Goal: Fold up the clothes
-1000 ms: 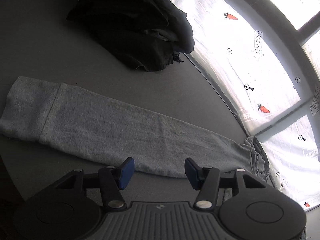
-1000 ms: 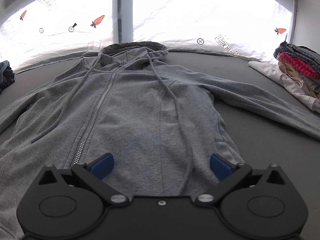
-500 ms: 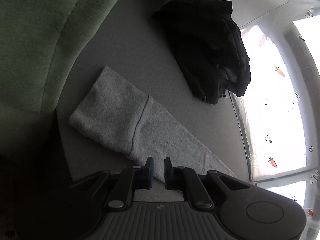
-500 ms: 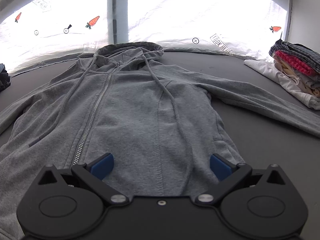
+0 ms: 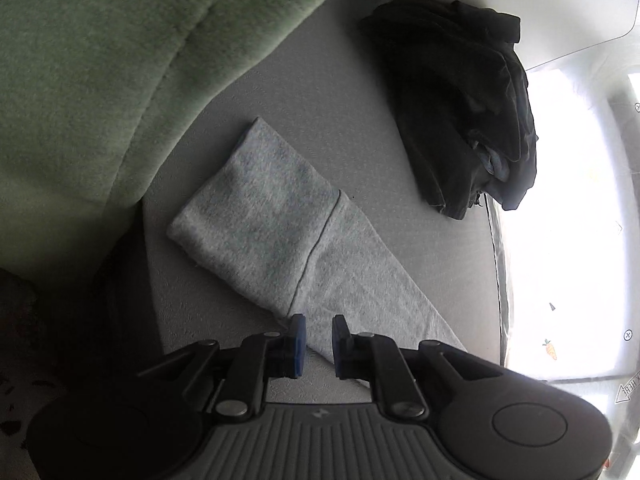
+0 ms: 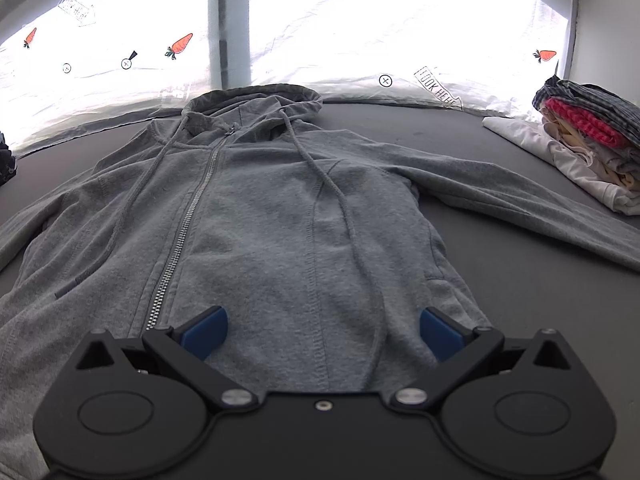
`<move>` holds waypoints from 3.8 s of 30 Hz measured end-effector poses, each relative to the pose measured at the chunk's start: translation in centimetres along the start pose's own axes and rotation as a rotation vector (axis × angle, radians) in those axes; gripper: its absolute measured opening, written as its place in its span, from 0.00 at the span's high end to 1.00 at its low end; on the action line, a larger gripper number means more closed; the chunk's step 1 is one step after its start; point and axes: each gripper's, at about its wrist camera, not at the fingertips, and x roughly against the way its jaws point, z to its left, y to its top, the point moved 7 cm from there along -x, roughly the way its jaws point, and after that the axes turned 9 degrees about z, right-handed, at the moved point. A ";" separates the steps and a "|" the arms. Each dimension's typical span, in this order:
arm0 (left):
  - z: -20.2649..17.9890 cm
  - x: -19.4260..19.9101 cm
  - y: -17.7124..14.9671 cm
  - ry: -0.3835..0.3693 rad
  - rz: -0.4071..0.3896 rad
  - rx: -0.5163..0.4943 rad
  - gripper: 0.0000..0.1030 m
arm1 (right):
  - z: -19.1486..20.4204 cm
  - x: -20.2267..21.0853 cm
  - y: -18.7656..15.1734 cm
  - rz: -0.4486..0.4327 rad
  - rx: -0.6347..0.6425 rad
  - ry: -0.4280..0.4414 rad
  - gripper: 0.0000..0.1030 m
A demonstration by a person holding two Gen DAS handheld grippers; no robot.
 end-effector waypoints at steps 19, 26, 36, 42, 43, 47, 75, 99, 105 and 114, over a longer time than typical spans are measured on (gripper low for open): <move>0.7 1.1 -0.3 -0.045 -0.027 0.136 0.80 | -0.1 -0.1 0.0 0.000 -0.006 0.004 0.00; 1.7 1.0 -0.3 -0.047 -0.031 0.225 0.74 | -0.1 -0.1 0.0 0.000 -0.006 0.004 0.00; 0.1 -0.8 1.2 -0.057 -0.076 0.168 0.86 | -0.1 -0.1 0.0 -0.001 -0.007 0.005 0.00; -4.7 -2.0 1.0 -0.124 -0.057 0.032 0.89 | -0.1 -0.1 0.0 -0.001 -0.007 0.006 0.00; -6.4 -2.2 1.0 -0.157 -0.053 -0.016 0.89 | -0.1 -0.1 0.0 -0.001 -0.008 0.006 0.00; -16.5 -3.9 -1.4 -0.265 0.025 -0.363 0.90 | -0.1 -0.1 0.0 -0.002 -0.009 0.009 0.00; -21.8 -18.1 -9.6 0.192 0.326 -0.753 0.38 | 2.0 -0.8 6.5 0.136 -0.285 0.340 0.17; -23.4 -19.8 -10.7 0.175 0.391 -0.892 0.03 | 11.5 -3.6 9.9 0.259 -0.289 0.691 0.91; -22.9 -17.9 -11.9 0.234 0.309 -0.952 0.03 | 12.4 -0.4 11.9 0.132 -0.071 0.676 0.92; -21.1 -14.4 -16.2 0.265 0.235 -0.958 0.03 | 5.7 3.0 15.2 -0.030 -0.051 0.556 0.92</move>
